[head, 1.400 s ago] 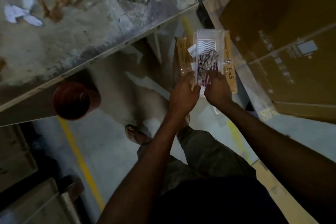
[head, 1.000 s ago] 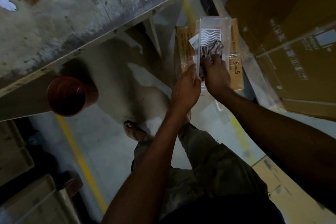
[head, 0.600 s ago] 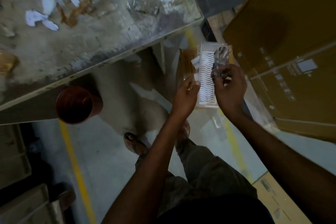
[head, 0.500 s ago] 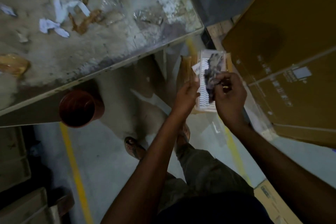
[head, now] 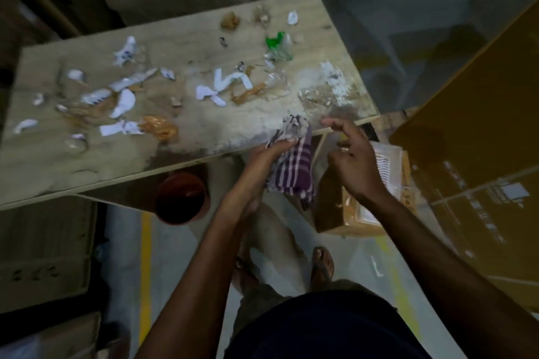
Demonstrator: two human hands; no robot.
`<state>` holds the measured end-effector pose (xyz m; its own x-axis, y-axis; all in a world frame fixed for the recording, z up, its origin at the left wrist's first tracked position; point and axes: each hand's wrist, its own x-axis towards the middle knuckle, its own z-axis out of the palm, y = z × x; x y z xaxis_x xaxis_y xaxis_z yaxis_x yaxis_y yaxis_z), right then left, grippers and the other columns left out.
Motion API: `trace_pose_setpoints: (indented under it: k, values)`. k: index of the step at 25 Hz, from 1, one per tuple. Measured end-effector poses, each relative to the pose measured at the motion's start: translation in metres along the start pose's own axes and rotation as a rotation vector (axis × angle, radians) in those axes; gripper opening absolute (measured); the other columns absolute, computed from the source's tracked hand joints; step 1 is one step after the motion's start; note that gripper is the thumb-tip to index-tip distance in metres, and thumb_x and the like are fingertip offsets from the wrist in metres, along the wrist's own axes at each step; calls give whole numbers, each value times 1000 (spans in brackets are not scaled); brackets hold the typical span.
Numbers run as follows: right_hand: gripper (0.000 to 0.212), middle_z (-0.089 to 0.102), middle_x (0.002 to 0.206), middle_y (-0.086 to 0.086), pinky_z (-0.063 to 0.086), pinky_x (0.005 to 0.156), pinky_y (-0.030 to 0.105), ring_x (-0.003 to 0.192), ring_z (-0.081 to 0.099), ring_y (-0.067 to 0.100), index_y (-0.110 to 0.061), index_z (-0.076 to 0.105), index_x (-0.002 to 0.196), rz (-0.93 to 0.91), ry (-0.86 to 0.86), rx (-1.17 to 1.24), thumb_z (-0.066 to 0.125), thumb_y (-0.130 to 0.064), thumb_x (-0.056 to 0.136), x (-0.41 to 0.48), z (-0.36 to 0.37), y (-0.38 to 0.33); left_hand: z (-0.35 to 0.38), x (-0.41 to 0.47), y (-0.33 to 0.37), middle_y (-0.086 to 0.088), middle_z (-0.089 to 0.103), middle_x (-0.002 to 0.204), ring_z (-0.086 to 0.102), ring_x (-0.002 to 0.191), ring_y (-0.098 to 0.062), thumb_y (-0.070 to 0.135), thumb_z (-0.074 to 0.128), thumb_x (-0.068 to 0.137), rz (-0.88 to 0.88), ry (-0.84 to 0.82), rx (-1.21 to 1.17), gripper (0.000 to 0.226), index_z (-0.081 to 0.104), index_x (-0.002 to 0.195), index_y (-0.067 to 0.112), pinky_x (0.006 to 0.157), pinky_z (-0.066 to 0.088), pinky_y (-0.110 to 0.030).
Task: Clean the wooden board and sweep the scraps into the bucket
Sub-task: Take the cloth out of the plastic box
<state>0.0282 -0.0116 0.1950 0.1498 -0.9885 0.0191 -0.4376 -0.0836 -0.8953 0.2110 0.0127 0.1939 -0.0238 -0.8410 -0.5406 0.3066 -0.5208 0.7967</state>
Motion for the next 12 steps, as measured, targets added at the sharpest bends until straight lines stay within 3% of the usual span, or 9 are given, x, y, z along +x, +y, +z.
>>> trace_pose_setpoints:
  k: [2, 4, 6, 9, 10, 12]
  values:
    - [66, 54, 144, -5, 47, 107, 29, 135, 50, 7, -31, 54, 138, 8, -286, 125, 56, -7, 76, 14, 25, -33, -32, -25, 28, -11, 76, 109, 73, 102, -29, 29, 68, 91, 30, -27, 69, 31, 73, 116, 12, 91, 57, -37]
    - [52, 71, 116, -3, 56, 86, 20, 104, 68, 2, -23, 60, 124, 111, -477, 351, 55, 8, 82, 24, 58, -64, -64, -39, 51, -14, 76, 106, 72, 101, -33, 30, 68, 90, 74, -10, 139, 30, 75, 112, 10, 93, 56, -41]
    - [33, 77, 89, -5, 56, 76, 21, 82, 72, 4, -11, 69, 105, 134, -560, 384, 59, 12, 84, 28, 90, -86, -101, -45, 71, -15, 76, 103, 72, 101, -33, 32, 72, 88, 155, 53, 140, 26, 78, 103, 12, 96, 54, -44]
    - [20, 79, 93, 0, 57, 80, 25, 87, 74, 12, -4, 71, 107, 80, -616, 373, 66, 7, 91, 30, 130, -109, -160, -53, 88, 0, 70, 80, 66, 75, -14, 28, 76, 87, 353, 299, 221, 13, 69, 82, 19, 74, 50, -31]
    - [19, 79, 94, 0, 58, 80, 25, 88, 74, 13, -5, 71, 107, 64, -615, 393, 66, 5, 92, 29, 142, -115, -177, -57, 90, 2, 67, 84, 64, 77, -11, 26, 78, 86, 428, 385, 265, 15, 64, 85, 20, 72, 50, -30]
    - [21, 78, 105, 9, 60, 87, 31, 94, 73, 17, -3, 69, 115, 40, -617, 437, 66, 0, 94, 26, 165, -131, -207, -70, 90, 3, 67, 104, 65, 98, -14, 33, 79, 84, 588, 438, 396, 20, 64, 94, 24, 81, 54, -34]
